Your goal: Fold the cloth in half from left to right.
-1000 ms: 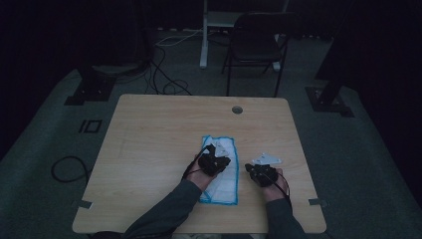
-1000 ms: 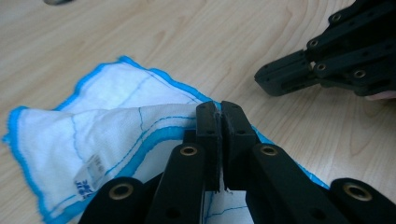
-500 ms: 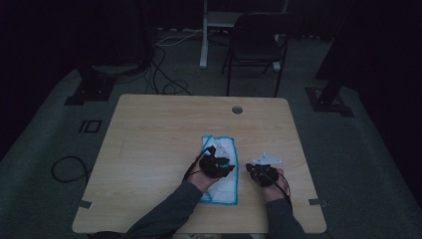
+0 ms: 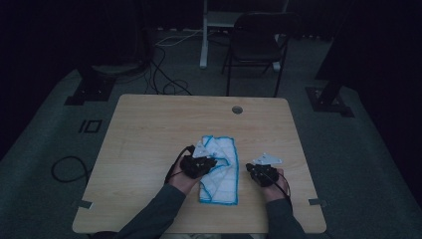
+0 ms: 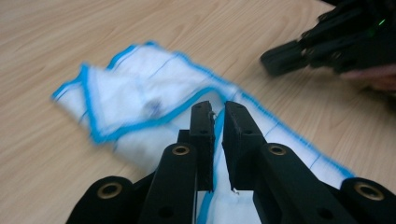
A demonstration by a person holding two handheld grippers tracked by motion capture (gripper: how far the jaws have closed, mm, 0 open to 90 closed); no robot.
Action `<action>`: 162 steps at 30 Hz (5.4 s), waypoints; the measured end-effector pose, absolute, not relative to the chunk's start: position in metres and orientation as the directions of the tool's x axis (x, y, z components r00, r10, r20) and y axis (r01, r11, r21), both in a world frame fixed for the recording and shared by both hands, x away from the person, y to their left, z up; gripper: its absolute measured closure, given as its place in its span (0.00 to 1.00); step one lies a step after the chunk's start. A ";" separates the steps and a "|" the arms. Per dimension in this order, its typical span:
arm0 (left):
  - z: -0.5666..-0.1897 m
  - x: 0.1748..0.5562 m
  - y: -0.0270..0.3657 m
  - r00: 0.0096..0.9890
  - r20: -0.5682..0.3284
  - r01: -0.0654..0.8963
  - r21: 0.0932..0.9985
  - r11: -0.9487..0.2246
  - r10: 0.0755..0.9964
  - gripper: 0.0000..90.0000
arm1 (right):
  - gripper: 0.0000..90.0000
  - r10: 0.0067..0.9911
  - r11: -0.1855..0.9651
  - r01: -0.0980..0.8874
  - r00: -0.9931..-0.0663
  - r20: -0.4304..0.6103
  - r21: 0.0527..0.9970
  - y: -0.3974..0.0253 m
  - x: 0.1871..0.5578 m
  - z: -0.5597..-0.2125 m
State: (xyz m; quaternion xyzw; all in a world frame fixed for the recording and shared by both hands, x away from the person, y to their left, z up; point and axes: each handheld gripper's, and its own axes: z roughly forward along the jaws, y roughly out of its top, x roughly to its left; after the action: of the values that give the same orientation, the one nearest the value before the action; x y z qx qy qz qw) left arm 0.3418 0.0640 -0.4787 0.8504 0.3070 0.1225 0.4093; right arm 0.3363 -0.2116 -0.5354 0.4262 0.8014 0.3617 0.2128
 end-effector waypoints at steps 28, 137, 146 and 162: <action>-0.515 0.323 0.075 0.798 -0.147 0.488 0.727 -0.483 0.585 0.97 | 0.97 0.830 0.386 0.518 -0.556 -0.043 0.763 -0.210 0.335 -0.536; -0.543 0.282 0.084 0.789 -0.160 0.500 0.729 -0.468 0.594 0.81 | 0.95 0.710 0.532 0.399 -0.691 -0.136 0.747 -0.115 0.408 -0.517; -0.543 0.280 0.084 0.786 -0.165 0.504 0.729 -0.463 0.596 0.81 | 0.95 0.763 0.474 0.452 -0.640 -0.095 0.756 -0.142 0.420 -0.516; -0.540 0.277 0.083 0.792 -0.159 0.501 0.721 -0.479 0.590 0.82 | 0.93 0.827 0.430 0.541 -0.558 -0.075 0.723 -0.178 0.437 -0.530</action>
State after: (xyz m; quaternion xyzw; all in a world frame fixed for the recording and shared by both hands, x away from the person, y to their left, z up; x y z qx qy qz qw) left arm 0.2766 0.0830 -0.5403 0.8582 0.3178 0.0554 0.3993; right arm 0.4371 -0.1783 -0.5298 0.4181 0.8177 0.3318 0.2155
